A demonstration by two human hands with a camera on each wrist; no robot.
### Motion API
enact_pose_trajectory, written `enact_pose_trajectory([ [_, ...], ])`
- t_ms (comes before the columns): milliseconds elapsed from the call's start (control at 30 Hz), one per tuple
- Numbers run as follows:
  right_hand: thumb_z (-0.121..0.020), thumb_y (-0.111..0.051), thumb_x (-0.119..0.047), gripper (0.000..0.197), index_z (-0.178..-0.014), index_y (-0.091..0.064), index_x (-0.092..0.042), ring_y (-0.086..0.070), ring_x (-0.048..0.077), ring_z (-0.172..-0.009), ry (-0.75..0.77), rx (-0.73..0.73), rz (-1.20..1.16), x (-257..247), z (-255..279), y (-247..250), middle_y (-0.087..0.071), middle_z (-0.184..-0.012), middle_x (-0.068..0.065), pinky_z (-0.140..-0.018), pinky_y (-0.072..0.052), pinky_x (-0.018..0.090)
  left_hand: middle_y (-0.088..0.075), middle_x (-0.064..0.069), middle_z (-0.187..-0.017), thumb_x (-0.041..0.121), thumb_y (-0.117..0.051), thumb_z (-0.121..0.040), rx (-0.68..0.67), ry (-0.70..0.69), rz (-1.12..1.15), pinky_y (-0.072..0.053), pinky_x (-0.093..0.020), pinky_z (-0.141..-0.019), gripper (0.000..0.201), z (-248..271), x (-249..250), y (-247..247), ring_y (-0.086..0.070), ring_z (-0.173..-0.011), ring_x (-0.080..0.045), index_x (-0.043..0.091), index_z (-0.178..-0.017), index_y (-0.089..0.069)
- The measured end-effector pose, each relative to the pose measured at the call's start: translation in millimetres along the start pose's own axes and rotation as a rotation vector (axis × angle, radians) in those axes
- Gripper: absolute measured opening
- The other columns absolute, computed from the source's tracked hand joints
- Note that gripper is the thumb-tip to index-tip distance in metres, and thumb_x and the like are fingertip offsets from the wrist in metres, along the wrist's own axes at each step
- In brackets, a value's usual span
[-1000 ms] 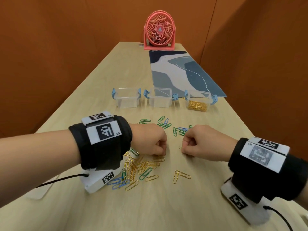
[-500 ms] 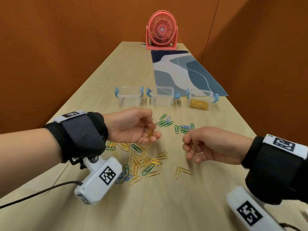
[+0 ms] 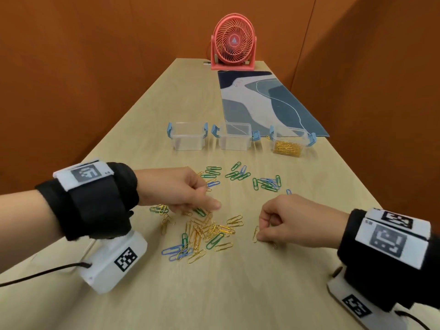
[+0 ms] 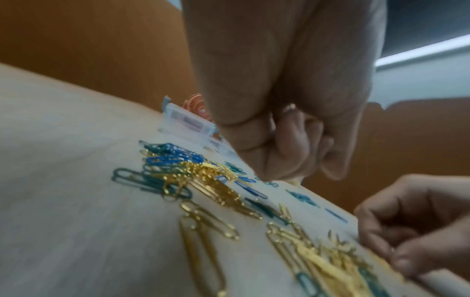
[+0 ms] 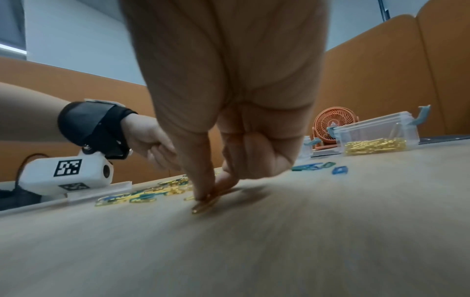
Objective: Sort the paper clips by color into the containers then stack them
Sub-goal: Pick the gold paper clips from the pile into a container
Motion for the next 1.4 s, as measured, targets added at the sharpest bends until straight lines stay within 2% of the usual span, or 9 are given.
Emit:
enact_pose_trajectory([
  [233,-0.089,-0.055,-0.026,0.007,-0.087,-0.058,-0.02,-0.042,0.004,-0.054,0.047,0.038,-0.061,-12.0,-11.7,2.1,-0.045,-0.061,-0.009,-0.053,-0.034,0.015,-0.044,-0.001,-0.055,-0.001,-0.041,-0.093,-0.079,0.066,0.551,-0.028,-0.014,-0.033,0.025,1.2,-8.2,1.1,-0.035,-0.04,-0.007,0.014,-0.073,-0.043],
  [333,-0.081,-0.069,-0.035,0.025,-0.103,-0.063,-0.025,-0.038,0.004,-0.055,0.12,0.066,-0.082,-26.9,-16.7,7.9,-0.036,-0.062,-0.01,-0.053,-0.03,0.017,-0.045,0.014,-0.054,0.022,-0.057,-0.091,-0.015,0.02,0.01,-0.034,-0.016,-0.047,0.005,6.7,-8.1,0.8,-0.039,-0.047,-0.004,0.02,-0.093,-0.061],
  [400,-0.074,-0.074,-0.039,0.042,-0.113,-0.061,-0.031,-0.037,0.0,-0.06,0.155,0.07,-0.01,-35.7,-22.1,7.4,-0.034,-0.067,-0.012,-0.054,-0.028,0.015,-0.044,0.014,-0.056,0.044,-0.073,-0.074,0.03,-0.073,-0.357,-0.035,-0.02,-0.056,0.035,8.5,-1.5,-0.8,-0.041,-0.055,-0.003,0.036,-0.106,-0.063],
  [533,-0.064,-0.081,-0.042,0.058,-0.118,-0.06,-0.039,-0.039,-0.001,-0.064,0.114,0.037,0.066,-30.2,-28.9,9.0,-0.037,-0.072,-0.015,-0.054,-0.029,0.014,-0.062,0.02,-0.112,0.051,-0.082,-0.056,0.064,-0.149,-0.495,-0.046,-0.023,-0.092,0.074,7.8,1.4,-5.6,-0.054,-0.103,-0.001,0.048,-0.124,-0.051],
  [600,-0.061,-0.083,-0.039,0.053,-0.11,-0.064,-0.039,-0.039,0.003,-0.059,0.104,0.032,0.033,-24.9,-28.0,11.5,-0.037,-0.068,-0.011,-0.051,-0.028,0.016,-0.064,0.017,-0.117,0.05,-0.082,-0.057,0.071,-0.162,-0.457,-0.045,-0.027,-0.097,0.07,4.5,-0.8,-5.7,-0.055,-0.11,-0.002,0.047,-0.122,-0.055],
  [800,-0.067,-0.08,-0.038,0.033,-0.097,-0.068,-0.032,-0.036,0.006,-0.056,0.161,0.066,-0.008,-35.8,-25.2,10.2,-0.032,-0.062,-0.009,-0.051,-0.03,0.017,-0.041,0.011,-0.046,0.043,-0.079,-0.065,0.226,-0.263,-0.447,-0.032,-0.011,-0.053,0.04,-0.3,18.7,4.5,-0.044,-0.058,0.002,0.035,-0.104,-0.072],
  [1000,-0.052,-0.088,-0.039,0.051,-0.097,-0.065,-0.035,-0.036,0.007,-0.057,0.106,0.012,0.059,-13.3,-17.2,21.9,-0.034,-0.066,-0.01,-0.05,-0.028,0.017,-0.064,-0.009,-0.077,0.045,-0.081,-0.061,0.18,-0.275,-0.438,-0.036,-0.017,-0.06,0.047,6.1,8.6,5.1,-0.043,-0.062,-0.004,0.041,-0.106,-0.069],
  [1167,-0.058,-0.087,-0.029,0.03,-0.082,-0.069,-0.03,-0.039,0.0,-0.05,0.114,0.003,-0.008,-6.7,-23.4,17.3,-0.033,-0.057,-0.009,-0.05,-0.032,0.014,-0.048,0.01,-0.046,0.036,-0.081,-0.066,0.203,-0.313,-0.415,-0.03,-0.012,-0.05,0.029,0.3,17.7,2.8,-0.042,-0.053,-0.004,0.03,-0.094,-0.076],
  [1400,-0.065,-0.082,-0.034,0.027,-0.088,-0.071,-0.026,-0.036,0.005,-0.052,0.21,0.103,-0.057,-25.8,-29.9,21.3,-0.029,-0.057,-0.007,-0.052,-0.031,0.016,-0.049,0.006,-0.05,0.043,-0.077,-0.068,0.238,-0.354,-0.417,-0.035,-0.018,-0.054,0.028,-0.4,21.6,4.0,-0.042,-0.056,-0.01,0.035,-0.095,-0.074],
])
Point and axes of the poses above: each hand's wrist, its own z-axis away from the middle knuckle, its own y-axis out of the back of the hand, x = y × z, the point moved 10 cm from there along -z, towards the middle knuckle
